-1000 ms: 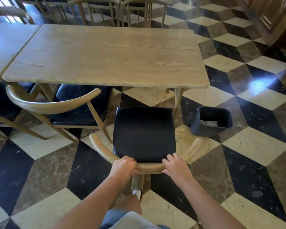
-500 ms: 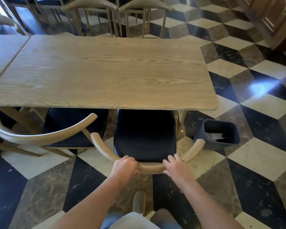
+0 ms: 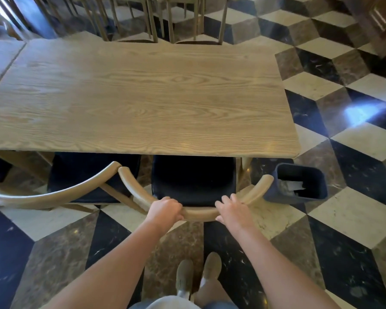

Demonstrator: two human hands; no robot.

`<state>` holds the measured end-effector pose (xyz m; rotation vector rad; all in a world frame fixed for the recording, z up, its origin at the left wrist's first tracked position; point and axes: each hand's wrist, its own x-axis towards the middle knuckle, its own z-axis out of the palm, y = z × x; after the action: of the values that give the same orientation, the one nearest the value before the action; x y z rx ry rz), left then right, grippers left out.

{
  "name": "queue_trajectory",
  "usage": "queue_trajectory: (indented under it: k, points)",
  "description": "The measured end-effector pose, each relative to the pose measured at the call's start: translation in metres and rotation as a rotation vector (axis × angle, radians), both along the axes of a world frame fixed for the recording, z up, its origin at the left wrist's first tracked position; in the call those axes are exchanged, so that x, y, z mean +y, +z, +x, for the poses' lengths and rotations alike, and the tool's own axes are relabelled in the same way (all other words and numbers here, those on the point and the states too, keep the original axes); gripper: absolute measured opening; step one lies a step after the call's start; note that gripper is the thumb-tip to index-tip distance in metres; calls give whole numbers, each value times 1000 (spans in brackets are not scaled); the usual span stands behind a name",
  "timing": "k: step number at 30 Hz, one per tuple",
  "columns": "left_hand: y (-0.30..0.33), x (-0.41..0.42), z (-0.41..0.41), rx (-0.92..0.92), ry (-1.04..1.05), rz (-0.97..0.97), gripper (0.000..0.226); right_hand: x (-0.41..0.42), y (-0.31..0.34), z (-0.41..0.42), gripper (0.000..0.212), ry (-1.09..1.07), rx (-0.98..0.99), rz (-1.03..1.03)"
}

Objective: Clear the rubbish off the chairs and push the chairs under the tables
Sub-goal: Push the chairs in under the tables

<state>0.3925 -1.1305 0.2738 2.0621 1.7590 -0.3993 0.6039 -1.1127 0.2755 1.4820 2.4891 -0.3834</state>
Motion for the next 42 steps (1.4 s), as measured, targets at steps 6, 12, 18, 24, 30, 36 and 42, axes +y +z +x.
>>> queue_trajectory:
  k: [6, 12, 18, 24, 30, 36, 42]
  points:
    - [-1, -9, 0, -77, 35, 42, 26, 0, 0, 4, 32, -30, 35, 12]
    - [1, -20, 9, -74, -8, 151, 37, -12, 12, 8, 35, -89, 97, 40]
    - [36, -8, 50, -106, -125, 298, 40, -28, 46, 36, 33, -193, 116, 206]
    - [80, 12, 126, -149, -288, 398, 41, -39, 80, 105, 31, -349, 74, 297]
    - [103, 23, 237, -144, -418, 412, 40, -57, 99, 202, 30, -521, 68, 348]
    - [109, 16, 382, -200, -479, 458, 38, -82, 118, 336, 29, -611, 85, 389]
    - [110, 4, 512, -224, -512, 480, 37, -93, 125, 462, 34, -669, 65, 379]
